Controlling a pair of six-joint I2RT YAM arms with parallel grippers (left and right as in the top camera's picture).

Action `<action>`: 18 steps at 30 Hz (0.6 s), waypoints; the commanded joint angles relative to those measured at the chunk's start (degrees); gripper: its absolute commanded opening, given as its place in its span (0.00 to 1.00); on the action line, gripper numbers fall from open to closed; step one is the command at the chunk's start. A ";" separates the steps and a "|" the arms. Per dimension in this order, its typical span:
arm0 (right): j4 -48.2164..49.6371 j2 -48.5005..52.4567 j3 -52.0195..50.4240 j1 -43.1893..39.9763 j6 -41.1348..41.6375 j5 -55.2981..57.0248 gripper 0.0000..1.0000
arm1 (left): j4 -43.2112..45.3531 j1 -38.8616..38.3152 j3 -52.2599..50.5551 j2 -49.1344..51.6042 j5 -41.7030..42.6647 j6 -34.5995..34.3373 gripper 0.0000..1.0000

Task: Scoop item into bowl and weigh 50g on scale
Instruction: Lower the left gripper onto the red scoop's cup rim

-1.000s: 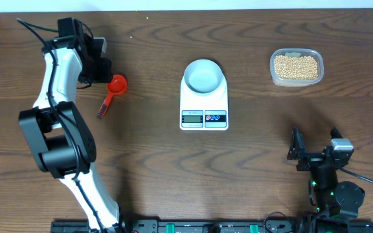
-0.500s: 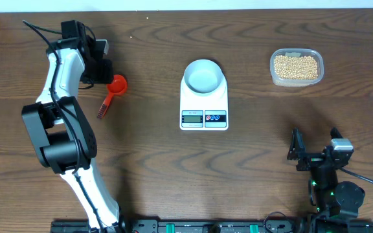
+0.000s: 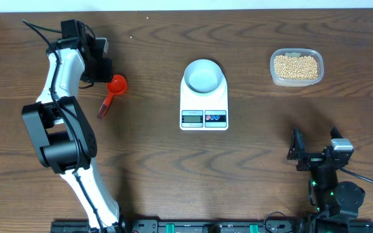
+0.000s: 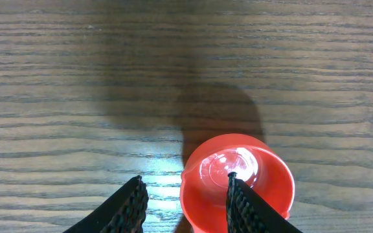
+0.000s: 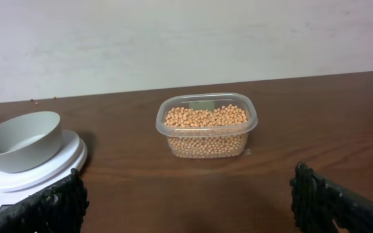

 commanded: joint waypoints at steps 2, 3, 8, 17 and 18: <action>-0.24 -0.26 -0.04 0.92 -0.13 0.00 0.99 | 0.02 0.13 -0.22 0.85 0.31 0.55 0.42; -0.24 -0.26 -0.04 0.92 -0.13 0.00 0.99 | 0.02 0.13 -0.22 0.85 0.33 0.55 0.42; -0.24 -0.26 -0.04 0.92 -0.13 0.00 0.99 | -0.15 0.13 -0.22 0.85 0.31 0.52 0.42; -0.24 -0.26 -0.04 0.92 -0.13 -0.02 0.99 | -0.35 0.13 -0.22 0.85 0.33 0.52 0.42; -0.24 -0.26 -0.04 0.92 -0.13 0.00 0.99 | -0.35 0.13 -0.22 0.85 0.31 0.52 0.42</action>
